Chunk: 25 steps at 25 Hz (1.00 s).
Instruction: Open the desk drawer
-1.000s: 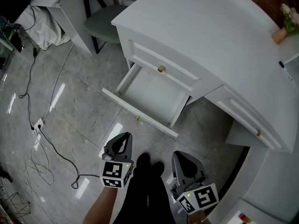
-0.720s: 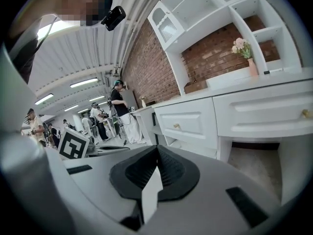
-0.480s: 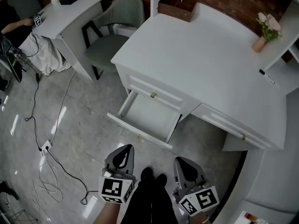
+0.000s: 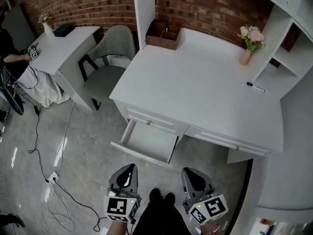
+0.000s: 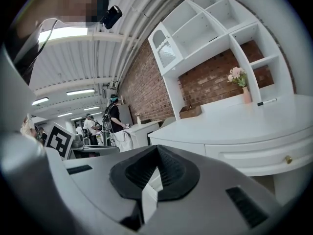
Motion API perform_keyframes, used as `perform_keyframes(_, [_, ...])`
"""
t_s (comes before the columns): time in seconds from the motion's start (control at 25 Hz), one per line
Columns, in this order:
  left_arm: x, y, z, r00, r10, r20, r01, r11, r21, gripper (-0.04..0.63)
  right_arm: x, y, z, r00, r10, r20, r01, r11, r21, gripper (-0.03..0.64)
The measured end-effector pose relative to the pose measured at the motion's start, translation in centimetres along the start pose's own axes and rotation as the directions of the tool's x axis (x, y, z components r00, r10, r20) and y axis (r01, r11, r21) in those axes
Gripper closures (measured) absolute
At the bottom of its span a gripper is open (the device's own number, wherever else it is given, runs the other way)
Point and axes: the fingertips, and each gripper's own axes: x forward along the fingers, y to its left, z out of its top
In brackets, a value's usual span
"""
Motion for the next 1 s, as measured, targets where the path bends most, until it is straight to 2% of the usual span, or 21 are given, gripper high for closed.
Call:
perform_keyframes(0.2, [-0.7, -1.1, 3.0, 1.000, -0.013, 0.021, 0.013, 1.000, 0.026, 0.586, -1.2, -0.8, 2.4, 1.000, -0.026, 0.011, 0.027, 0.999, -0.037, 0.612])
perform_keyframes(0.4, [-1.4, -1.8, 6.0, 0.999, -0.023, 0.045, 0.021, 0.999, 0.041, 0.586, -2.2, -1.2, 4.1, 0.999, -0.038, 0.031, 0.039, 0.999, -0.032, 0.612])
perform_keyframes(0.6, [-1.5, -2.1, 6.3, 0.999, -0.040, 0.015, 0.039, 0.999, 0.037, 0.586, -2.8, -1.1, 4.7, 0.999, -0.021, 0.032, 0.022, 0.999, -0.042, 0.612])
perform_keyframes(0.8, [-2.0, -1.5, 8.1, 0.998, -0.044, 0.054, 0.040, 0.997, 0.072, 0.586, -3.0, -0.7, 5.8, 0.998, -0.048, 0.041, 0.050, 0.997, -0.059, 0.612])
perform_keyframes(1.0, [-2.8, -0.1, 8.5, 0.998, -0.041, 0.053, 0.037, 0.996, 0.076, 0.586, -3.3, -0.4, 7.1, 0.995, -0.081, 0.062, 0.086, 0.993, -0.085, 0.612])
